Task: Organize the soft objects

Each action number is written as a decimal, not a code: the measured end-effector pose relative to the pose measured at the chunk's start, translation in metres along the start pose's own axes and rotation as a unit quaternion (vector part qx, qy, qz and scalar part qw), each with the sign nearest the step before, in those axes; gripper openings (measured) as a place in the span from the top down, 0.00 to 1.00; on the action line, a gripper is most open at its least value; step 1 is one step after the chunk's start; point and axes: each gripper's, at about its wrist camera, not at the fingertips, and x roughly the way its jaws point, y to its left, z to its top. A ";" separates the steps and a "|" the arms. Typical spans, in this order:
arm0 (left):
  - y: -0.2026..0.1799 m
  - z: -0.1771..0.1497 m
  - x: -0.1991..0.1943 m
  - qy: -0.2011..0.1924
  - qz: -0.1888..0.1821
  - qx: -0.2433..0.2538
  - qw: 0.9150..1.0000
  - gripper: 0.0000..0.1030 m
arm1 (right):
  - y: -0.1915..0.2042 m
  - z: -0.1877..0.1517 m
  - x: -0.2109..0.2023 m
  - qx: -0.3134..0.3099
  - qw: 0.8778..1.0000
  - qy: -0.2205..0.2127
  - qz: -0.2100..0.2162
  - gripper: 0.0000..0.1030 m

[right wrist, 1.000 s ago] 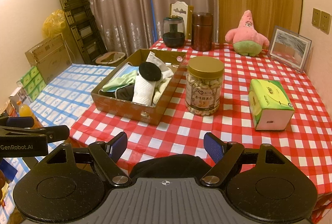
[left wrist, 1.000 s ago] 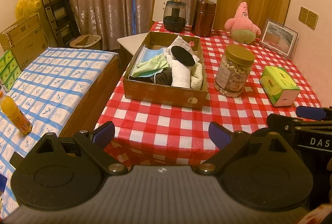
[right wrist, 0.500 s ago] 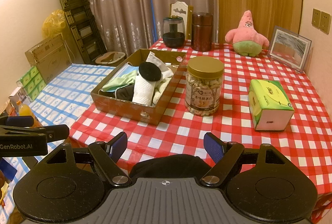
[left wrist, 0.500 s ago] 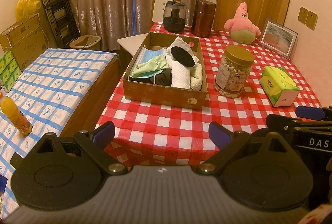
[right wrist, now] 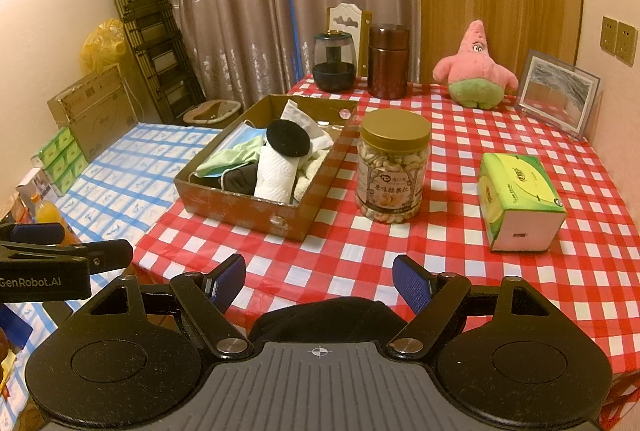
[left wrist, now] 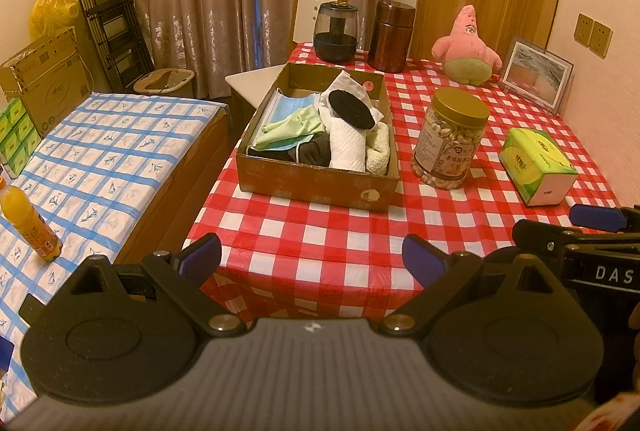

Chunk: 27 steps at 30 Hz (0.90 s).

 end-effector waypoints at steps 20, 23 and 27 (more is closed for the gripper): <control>-0.002 0.001 0.000 -0.001 -0.001 0.001 1.000 0.07 | 0.000 0.000 0.000 -0.001 1.000 0.000 0.000 0.22; -0.004 0.001 0.000 -0.004 -0.002 0.003 1.000 0.07 | 0.000 0.000 0.000 0.000 1.000 0.000 0.000 0.22; -0.006 0.005 0.002 -0.004 -0.007 0.003 1.000 0.06 | 0.000 0.000 0.000 0.000 1.000 0.000 0.000 0.22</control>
